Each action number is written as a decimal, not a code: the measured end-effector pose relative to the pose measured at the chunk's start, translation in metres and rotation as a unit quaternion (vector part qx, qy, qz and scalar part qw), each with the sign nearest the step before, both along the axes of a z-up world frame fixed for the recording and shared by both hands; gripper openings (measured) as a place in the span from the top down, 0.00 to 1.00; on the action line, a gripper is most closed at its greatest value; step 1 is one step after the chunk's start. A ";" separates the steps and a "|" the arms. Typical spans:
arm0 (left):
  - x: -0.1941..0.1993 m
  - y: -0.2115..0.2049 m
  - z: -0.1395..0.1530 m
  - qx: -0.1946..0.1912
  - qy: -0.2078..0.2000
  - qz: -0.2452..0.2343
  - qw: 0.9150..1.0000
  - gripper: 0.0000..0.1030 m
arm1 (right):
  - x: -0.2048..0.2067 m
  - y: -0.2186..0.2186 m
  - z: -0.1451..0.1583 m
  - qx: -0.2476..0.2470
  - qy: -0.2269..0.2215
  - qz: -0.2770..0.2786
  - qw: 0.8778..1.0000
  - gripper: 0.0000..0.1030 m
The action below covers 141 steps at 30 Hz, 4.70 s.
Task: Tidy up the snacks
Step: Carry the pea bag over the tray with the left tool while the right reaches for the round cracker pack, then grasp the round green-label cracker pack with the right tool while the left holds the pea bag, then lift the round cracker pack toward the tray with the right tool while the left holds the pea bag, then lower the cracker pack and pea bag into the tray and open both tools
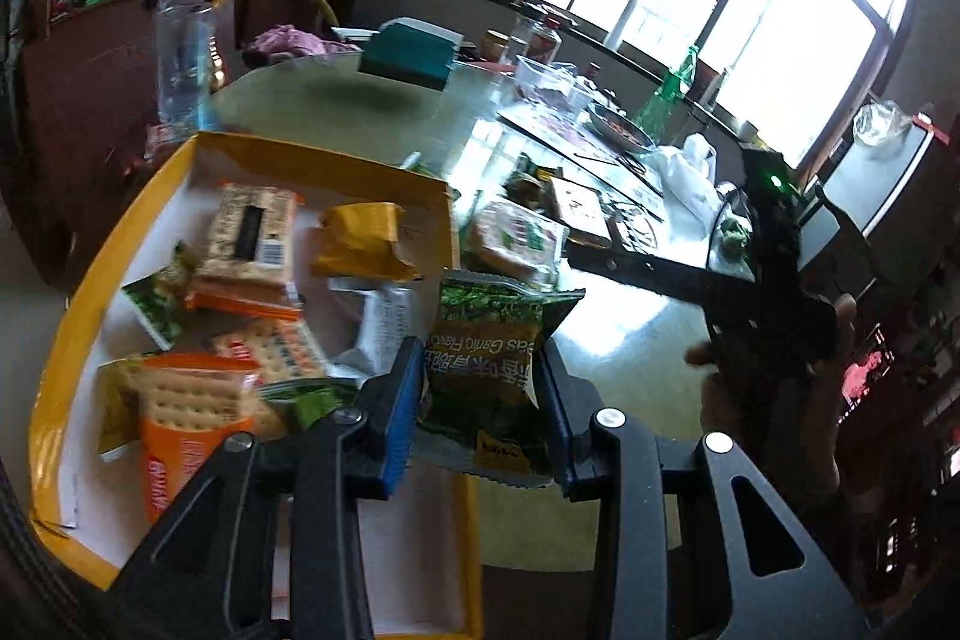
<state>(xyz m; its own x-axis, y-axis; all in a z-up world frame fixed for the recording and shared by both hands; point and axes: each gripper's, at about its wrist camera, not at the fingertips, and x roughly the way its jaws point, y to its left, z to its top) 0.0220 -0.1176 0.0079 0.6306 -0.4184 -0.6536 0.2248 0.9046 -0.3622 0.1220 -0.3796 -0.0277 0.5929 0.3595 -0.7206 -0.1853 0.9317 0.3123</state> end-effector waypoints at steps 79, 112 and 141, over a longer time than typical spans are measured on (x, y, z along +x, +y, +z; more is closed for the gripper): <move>-0.012 0.036 -0.022 0.029 0.042 0.060 0.997 0.62 | -0.101 0.037 0.000 0.060 -0.044 -0.041 0.996 0.32; 0.020 0.106 -0.026 0.020 0.043 0.132 0.990 0.62 | -0.045 0.126 0.004 0.089 -0.028 0.057 0.994 0.32; 0.003 0.090 -0.022 0.059 0.016 0.146 0.987 0.35 | -0.052 0.130 0.008 0.095 -0.050 0.068 0.992 0.23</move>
<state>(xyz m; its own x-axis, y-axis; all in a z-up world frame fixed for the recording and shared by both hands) 0.0252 -0.0279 -0.0140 0.6917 -0.1409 -0.7083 -0.0625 0.9654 -0.2531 0.0699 -0.2495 -0.0200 0.5941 0.5655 -0.5721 -0.3444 0.8215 0.4544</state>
